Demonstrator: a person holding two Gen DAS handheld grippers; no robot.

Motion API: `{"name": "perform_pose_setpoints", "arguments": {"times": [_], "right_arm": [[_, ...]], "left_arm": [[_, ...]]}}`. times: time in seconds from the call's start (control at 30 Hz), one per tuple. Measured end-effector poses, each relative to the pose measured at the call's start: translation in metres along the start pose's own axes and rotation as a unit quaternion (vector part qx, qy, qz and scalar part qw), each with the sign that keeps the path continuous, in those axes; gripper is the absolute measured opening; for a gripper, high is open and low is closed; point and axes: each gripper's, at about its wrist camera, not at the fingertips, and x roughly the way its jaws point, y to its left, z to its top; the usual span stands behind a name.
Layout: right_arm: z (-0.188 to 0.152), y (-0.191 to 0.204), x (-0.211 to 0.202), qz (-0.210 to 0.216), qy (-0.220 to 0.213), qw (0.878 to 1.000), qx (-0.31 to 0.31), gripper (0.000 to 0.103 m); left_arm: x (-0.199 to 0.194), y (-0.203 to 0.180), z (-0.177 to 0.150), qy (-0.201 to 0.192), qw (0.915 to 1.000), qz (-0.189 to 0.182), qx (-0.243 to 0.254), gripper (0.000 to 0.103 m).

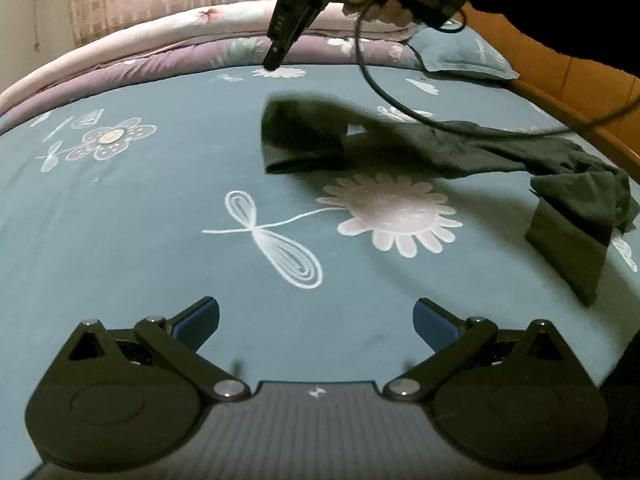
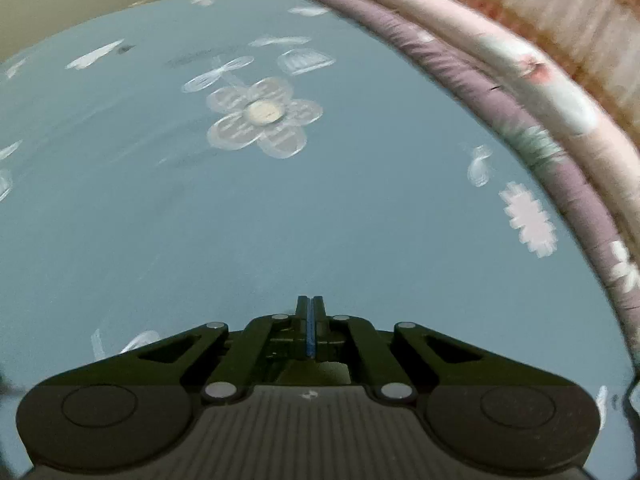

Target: Fold clothes

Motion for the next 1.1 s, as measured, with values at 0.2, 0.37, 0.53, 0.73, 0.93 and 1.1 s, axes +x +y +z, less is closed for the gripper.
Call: {"name": "perform_pose_setpoints", "arguments": {"times": [0.2, 0.37, 0.53, 0.73, 0.93, 1.1], "right_arm": [[-0.006, 0.014, 0.005, 0.028, 0.014, 0.999, -0.017, 0.002], [-0.04, 0.059, 0.017, 0.074, 0.059, 0.991, -0.095, 0.013], [-0.056, 0.07, 0.053, 0.048, 0.084, 0.99, -0.104, 0.026], [-0.065, 0.065, 0.071, 0.04, 0.088, 0.99, -0.101, 0.041], [-0.066, 0.052, 0.074, 0.041, 0.083, 0.994, -0.064, 0.005], [-0.058, 0.037, 0.067, 0.054, 0.081, 0.995, -0.008, 0.005]], "left_arm": [[-0.005, 0.005, -0.007, -0.002, 0.9999, -0.004, -0.014, 0.102], [0.003, 0.006, -0.008, 0.006, 0.9999, -0.006, -0.011, 0.102], [0.004, 0.002, -0.009, 0.004, 0.9998, -0.014, -0.013, 0.102], [0.003, -0.001, -0.012, 0.002, 0.9995, -0.027, -0.017, 0.102], [0.007, -0.001, -0.012, 0.001, 0.9991, -0.034, -0.026, 0.102], [0.004, 0.001, -0.014, 0.0, 0.999, -0.035, -0.027, 0.102]]}}
